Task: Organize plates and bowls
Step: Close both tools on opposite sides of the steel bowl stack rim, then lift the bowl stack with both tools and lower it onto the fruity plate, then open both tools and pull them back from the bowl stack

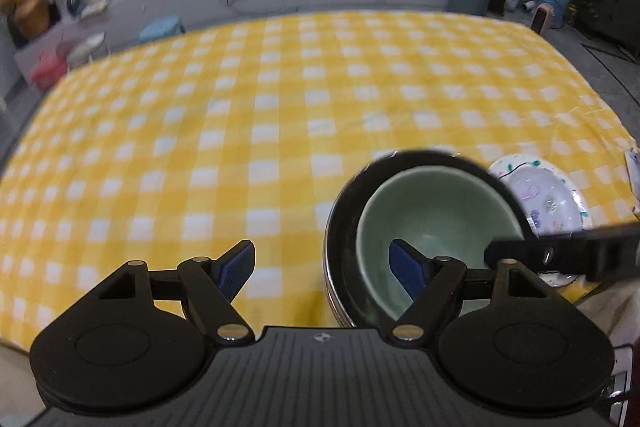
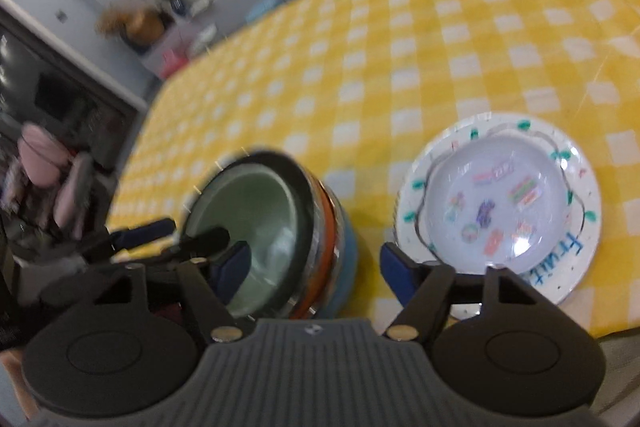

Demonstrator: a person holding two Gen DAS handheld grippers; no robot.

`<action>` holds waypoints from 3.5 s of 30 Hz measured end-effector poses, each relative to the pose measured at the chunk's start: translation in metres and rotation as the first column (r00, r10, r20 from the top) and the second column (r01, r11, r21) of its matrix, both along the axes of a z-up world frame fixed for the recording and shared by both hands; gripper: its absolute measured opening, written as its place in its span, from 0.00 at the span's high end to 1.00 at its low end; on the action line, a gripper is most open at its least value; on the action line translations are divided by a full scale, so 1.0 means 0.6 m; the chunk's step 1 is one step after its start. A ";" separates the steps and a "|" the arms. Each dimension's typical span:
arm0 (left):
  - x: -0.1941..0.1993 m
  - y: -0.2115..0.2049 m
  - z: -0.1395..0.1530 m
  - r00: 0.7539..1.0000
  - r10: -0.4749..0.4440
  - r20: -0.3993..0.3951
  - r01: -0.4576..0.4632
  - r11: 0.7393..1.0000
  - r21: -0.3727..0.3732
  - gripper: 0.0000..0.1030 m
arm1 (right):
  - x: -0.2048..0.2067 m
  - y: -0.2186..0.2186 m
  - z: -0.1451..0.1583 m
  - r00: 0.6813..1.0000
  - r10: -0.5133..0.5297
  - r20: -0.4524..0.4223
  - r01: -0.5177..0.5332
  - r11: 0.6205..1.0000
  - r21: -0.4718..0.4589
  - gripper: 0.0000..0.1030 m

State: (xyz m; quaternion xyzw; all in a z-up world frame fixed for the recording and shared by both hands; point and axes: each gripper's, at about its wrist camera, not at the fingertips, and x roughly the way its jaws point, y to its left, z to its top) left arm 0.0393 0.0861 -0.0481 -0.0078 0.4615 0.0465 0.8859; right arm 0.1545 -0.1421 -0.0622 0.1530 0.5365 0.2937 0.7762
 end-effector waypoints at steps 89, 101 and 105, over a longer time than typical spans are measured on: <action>0.064 -0.169 0.096 0.982 -0.104 0.159 0.123 0.986 -0.115 0.14 | 0.016 -0.195 0.088 0.927 -0.293 0.234 0.307 0.951 -0.025 0.10; -0.073 -0.170 0.141 0.943 -0.029 0.331 0.078 0.988 -0.136 0.15 | -0.144 -0.135 0.115 0.887 -0.172 0.429 0.287 0.932 -0.221 0.04; -0.089 -0.161 0.124 0.943 -0.015 0.332 0.057 0.991 -0.118 0.17 | -0.163 -0.147 0.094 0.892 -0.232 0.387 0.319 0.931 -0.179 0.04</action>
